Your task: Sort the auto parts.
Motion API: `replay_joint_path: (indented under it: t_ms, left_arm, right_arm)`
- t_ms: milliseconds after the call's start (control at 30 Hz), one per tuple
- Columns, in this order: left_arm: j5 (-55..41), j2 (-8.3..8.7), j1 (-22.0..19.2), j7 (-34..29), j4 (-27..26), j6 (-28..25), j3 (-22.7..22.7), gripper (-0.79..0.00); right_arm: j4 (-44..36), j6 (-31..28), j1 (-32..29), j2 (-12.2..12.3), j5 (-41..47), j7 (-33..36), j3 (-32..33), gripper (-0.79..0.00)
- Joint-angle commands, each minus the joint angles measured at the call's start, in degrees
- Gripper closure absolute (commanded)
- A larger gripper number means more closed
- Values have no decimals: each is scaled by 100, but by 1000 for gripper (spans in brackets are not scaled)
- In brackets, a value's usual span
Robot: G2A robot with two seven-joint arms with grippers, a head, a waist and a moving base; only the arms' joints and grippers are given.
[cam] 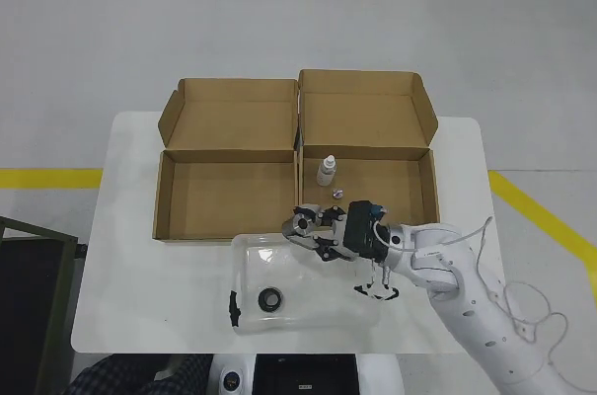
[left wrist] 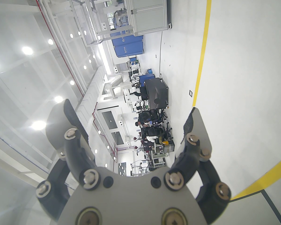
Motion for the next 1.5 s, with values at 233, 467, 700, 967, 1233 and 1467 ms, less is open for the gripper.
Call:
replay_joint_path:
  t_ms: [233,467,700,967,1233,1467]
  left_arm:
    - [0,0,0,0,0,0,0,-785]
    - [0,0,0,0,0,0,0,-785]
    - [0,0,0,0,0,0,0,-785]
    - [0,0,0,0,0,0,0,-785]
    - [0,0,0,0,0,0,0,-785]
    - [0,0,0,0,0,0,0,-785]
  right_arm:
    - [537,462,741,-202,-12,284,-600,0]
    - [948,865,1225,-391,-186,279,-1030,0]
    - [1412,1210,1705,-585,-283,403,-1373,0]
    - [2081,1629,2244,-835,-299,468,-1687,0]
    - [2560,1988,2599,-1059,-457,672,-1978,0]
    - [2985,2253,2862,-1268,-548,835,-2191,0]
